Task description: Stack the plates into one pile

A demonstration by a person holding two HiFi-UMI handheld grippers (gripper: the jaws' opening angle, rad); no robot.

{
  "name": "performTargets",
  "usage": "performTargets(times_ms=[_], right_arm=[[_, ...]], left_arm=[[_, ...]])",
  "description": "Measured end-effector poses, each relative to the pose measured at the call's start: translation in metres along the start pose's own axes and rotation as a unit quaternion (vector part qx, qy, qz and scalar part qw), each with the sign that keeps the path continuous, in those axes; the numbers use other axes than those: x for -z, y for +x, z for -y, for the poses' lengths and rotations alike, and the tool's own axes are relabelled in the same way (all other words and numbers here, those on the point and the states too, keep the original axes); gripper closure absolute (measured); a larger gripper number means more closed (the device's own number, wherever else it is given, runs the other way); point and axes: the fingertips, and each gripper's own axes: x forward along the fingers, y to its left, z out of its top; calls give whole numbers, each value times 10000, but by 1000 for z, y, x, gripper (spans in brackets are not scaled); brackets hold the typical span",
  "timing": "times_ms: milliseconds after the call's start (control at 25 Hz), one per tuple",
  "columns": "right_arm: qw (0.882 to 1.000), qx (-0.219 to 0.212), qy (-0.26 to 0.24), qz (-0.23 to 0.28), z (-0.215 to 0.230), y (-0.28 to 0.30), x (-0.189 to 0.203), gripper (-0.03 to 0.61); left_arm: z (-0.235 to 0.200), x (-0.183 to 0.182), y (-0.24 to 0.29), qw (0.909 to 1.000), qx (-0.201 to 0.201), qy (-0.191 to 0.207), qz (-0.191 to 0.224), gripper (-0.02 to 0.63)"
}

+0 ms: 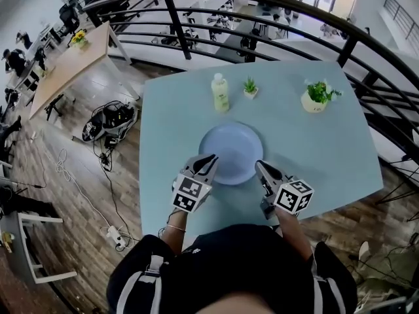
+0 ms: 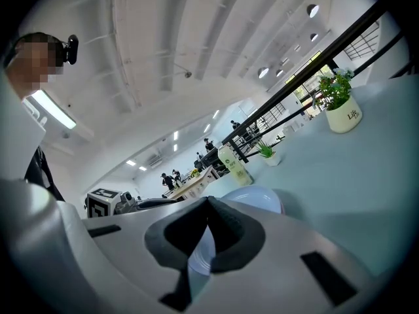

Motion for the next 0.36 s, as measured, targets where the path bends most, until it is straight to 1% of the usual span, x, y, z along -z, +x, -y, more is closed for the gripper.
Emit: performTargets(times_ms=[360], right_arm=[[10000, -90, -37, -5, 4, 7, -6, 575]], left_arm=[[-5, -2, 3, 9999, -108, 19, -6, 574]])
